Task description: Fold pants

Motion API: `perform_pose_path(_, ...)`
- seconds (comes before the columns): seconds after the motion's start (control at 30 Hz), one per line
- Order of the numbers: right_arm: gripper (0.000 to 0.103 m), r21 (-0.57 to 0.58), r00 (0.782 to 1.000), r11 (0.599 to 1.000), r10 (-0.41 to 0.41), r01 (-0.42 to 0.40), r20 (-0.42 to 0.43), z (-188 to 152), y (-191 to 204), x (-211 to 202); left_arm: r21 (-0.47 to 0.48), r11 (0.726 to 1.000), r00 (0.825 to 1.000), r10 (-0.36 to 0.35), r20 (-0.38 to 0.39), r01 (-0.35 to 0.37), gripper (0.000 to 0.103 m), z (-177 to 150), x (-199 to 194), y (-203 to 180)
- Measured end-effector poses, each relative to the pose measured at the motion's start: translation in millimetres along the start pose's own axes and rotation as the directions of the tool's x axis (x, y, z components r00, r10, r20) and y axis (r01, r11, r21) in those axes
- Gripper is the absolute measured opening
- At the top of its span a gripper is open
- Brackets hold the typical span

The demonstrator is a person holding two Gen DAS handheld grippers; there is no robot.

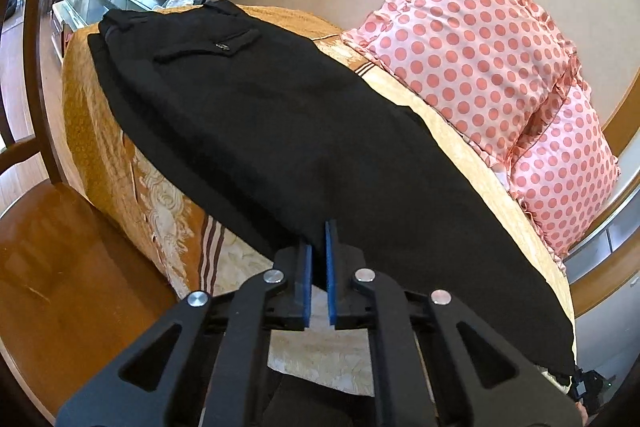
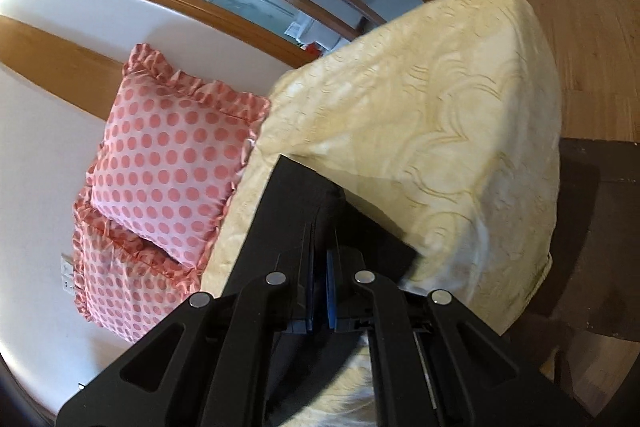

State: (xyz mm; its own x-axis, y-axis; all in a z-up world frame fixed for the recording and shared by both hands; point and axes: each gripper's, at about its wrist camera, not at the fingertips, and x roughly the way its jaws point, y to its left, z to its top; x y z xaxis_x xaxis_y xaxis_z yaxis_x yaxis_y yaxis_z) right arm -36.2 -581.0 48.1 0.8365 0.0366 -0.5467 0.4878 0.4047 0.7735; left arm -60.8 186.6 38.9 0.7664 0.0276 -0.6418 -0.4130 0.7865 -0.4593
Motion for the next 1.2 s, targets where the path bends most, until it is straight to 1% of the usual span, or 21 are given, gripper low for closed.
perform_pose_path(0.07, 0.005, -0.004, 1.0, 1.0, -0.006, 0.006, -0.001, -1.0, -1.7, -0.6, 0.011, 1.0, 1.0, 0.004, 0.005, -0.004, 0.005, -0.9, -0.7, -1.1)
perform_pose_path(0.2, 0.005, -0.011, 1.0, 1.0, -0.02, 0.02, 0.0, -2.9, -3.4, -0.6, -0.007, 1.0, 1.0, -0.008, 0.011, 0.008, 0.005, -3.1, -1.0, 1.5)
perform_pose_path(0.47, 0.005, -0.022, 1.0, 1.0, -0.012, 0.013, 0.023, -2.6, 1.0, -6.8, -0.007, 1.0, 1.0, -0.027, 0.015, 0.027, 0.003, -5.9, -6.2, 3.4)
perform_pose_path(0.53, 0.005, -0.036, 0.999, 0.999, -0.034, 0.035, 0.016, -2.9, 1.4, -4.4, -0.004, 1.0, 1.0, -0.026, 0.011, 0.026, 0.003, -7.9, -3.5, 5.1)
perform_pose_path(0.67, 0.005, 0.01, 0.999, 0.999, -0.039, 0.039, 0.015, -6.7, -7.2, -8.9, 0.002, 1.0, 1.0, -0.016, -0.003, 0.016, 0.004, -8.0, -6.2, 4.1)
perform_pose_path(0.8, 0.005, -0.038, 0.997, 0.997, -0.07, 0.071, 0.041, -10.6, -1.3, -19.8, 0.005, 1.0, 1.0, -0.015, -0.001, 0.015, 0.004, -9.4, -6.4, 4.5)
perform_pose_path(0.9, 0.005, -0.057, 0.995, 0.994, -0.094, 0.096, 0.04, -12.4, -2.7, -15.9, 0.03, 0.999, 1.0, -0.013, -0.003, 0.013, 0.004, -10.5, -6.7, 3.9)
perform_pose_path(1.0, 0.006, -0.073, 0.994, 0.992, -0.097, 0.1, 0.043, -12.3, -2.4, -16.8, 0.033, 0.999, 0.999, -0.028, -0.016, 0.028, 0.007, -9.8, -8.5, 6.3)
perform_pose_path(1.03, 0.006, -0.073, 0.994, 0.992, -0.103, 0.106, 0.043, -11.6, -1.6, -18.3, 0.036, 0.999, 0.999, -0.029, -0.014, 0.029, 0.012, -9.3, -10.6, 6.6)
perform_pose_path(1.07, 0.009, -0.067, 0.993, 0.991, -0.11, 0.113, 0.049, -10.2, -0.8, -21.0, 0.042, 0.999, 1.0, -0.03, -0.009, 0.03, 0.015, -8.5, -14.7, 7.3)
perform_pose_path(1.1, 0.014, -0.055, 0.989, 0.99, -0.129, 0.133, 0.077, -7.1, -0.8, -28.7, 0.05, 0.998, 0.999, -0.032, 0.003, 0.032, 0.017, -7.3, -18.9, 7.2)
perform_pose_path(1.13, 0.02, -0.053, 0.986, 0.989, -0.132, 0.138, 0.098, -4.9, -0.8, -33.6, 0.058, 0.998, 0.999, -0.034, 0.017, 0.033, 0.022, -6.5, -23.3, 6.8)
perform_pose_path(1.17, 0.031, -0.052, 0.983, 0.989, -0.133, 0.141, 0.126, -2.6, -1.1, -39.7, 0.079, 0.997, 0.999, -0.023, 0.049, 0.019, 0.029, -4.9, -30.2, 4.4)
perform_pose_path(1.2, 0.036, -0.053, 0.979, 0.988, -0.137, 0.146, 0.153, 0.2, -1.3, -45.6, 0.092, 0.996, 0.997, -0.008, 0.074, 0.001, 0.031, -3.6, -33.7, 1.0)
